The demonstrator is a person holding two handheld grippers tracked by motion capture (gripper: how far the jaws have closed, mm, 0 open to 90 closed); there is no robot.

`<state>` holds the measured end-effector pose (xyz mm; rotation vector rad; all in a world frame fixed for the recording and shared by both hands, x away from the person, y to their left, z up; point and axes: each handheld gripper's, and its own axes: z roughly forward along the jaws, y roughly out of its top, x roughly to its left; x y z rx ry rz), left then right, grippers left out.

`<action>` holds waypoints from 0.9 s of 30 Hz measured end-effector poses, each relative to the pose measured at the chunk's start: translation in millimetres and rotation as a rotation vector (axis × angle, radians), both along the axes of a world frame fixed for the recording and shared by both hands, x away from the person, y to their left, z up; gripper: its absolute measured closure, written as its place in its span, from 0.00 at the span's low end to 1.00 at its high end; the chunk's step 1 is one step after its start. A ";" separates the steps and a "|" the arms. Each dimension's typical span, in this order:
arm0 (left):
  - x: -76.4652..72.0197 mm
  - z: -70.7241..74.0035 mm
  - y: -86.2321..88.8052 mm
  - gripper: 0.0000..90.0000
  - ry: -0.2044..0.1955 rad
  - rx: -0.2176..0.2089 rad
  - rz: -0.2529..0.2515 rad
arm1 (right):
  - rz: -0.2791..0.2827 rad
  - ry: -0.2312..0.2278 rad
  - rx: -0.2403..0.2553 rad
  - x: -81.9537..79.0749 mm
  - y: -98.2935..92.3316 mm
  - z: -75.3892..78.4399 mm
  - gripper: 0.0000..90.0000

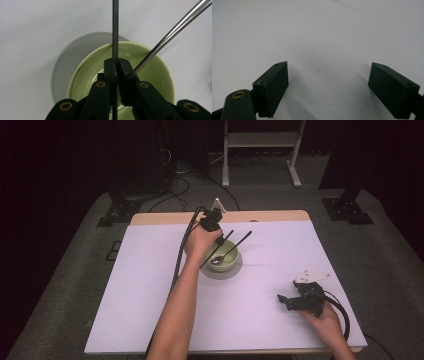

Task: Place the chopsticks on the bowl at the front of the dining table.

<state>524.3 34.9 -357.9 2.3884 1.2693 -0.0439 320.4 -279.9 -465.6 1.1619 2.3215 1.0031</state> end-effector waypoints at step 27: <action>-14.2 16.4 12.3 0.39 -0.051 -0.006 -0.015 | 0.000 -0.001 0.000 0.0 0.1 -0.1 0.17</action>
